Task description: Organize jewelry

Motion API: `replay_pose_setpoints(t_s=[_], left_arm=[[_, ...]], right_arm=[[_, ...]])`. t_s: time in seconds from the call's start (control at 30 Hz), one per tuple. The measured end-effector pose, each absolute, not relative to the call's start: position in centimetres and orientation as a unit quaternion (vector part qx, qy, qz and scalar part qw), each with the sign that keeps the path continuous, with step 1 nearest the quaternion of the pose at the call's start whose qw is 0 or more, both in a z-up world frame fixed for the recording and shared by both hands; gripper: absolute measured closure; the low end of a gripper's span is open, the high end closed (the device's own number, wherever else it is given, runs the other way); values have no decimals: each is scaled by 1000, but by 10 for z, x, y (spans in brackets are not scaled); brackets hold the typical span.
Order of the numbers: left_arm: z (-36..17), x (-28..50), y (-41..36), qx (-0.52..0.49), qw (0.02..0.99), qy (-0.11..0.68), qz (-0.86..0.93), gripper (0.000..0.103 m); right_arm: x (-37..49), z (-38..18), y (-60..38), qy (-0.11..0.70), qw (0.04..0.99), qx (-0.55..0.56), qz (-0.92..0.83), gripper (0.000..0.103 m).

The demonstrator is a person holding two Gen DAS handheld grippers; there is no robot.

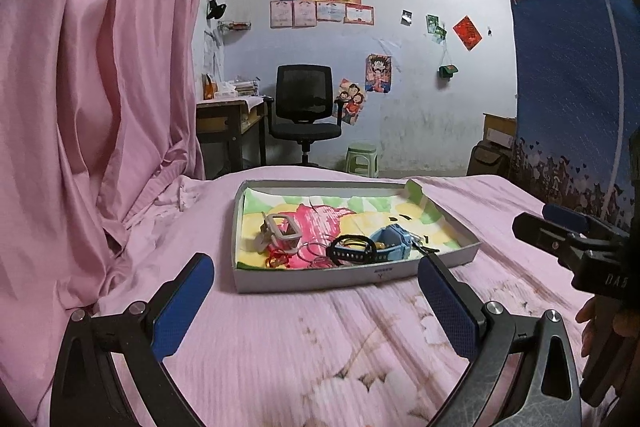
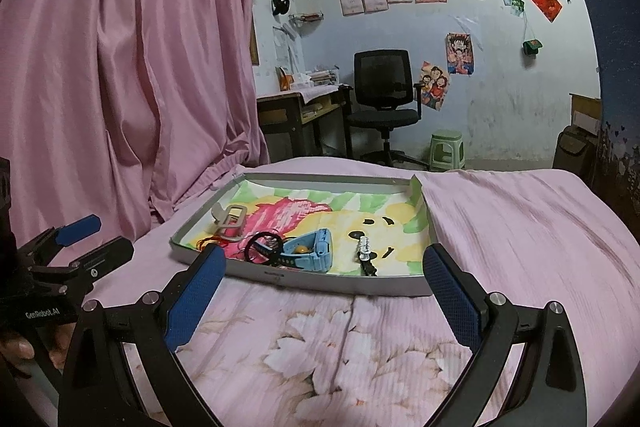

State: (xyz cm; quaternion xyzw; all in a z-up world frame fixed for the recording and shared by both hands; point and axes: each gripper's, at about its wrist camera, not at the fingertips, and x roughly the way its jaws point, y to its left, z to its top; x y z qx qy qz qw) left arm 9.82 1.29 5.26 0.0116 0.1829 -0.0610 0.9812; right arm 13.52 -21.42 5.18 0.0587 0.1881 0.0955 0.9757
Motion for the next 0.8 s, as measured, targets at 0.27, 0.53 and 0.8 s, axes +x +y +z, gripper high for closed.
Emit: replay_pose_setpoints(t_s=[0.27,0.53,0.8], left_arm=[[51,72,6,17,981,178,-73,1],[45,47,3,15,982,171,-77,0],[37,29,1,12,981,177,-72,1]], right_arm=[[109,46,-216,187,975,64,97,6],[79,43,-218,179,978,58,94,6],[52,39,-219,169,980,55,88,6]])
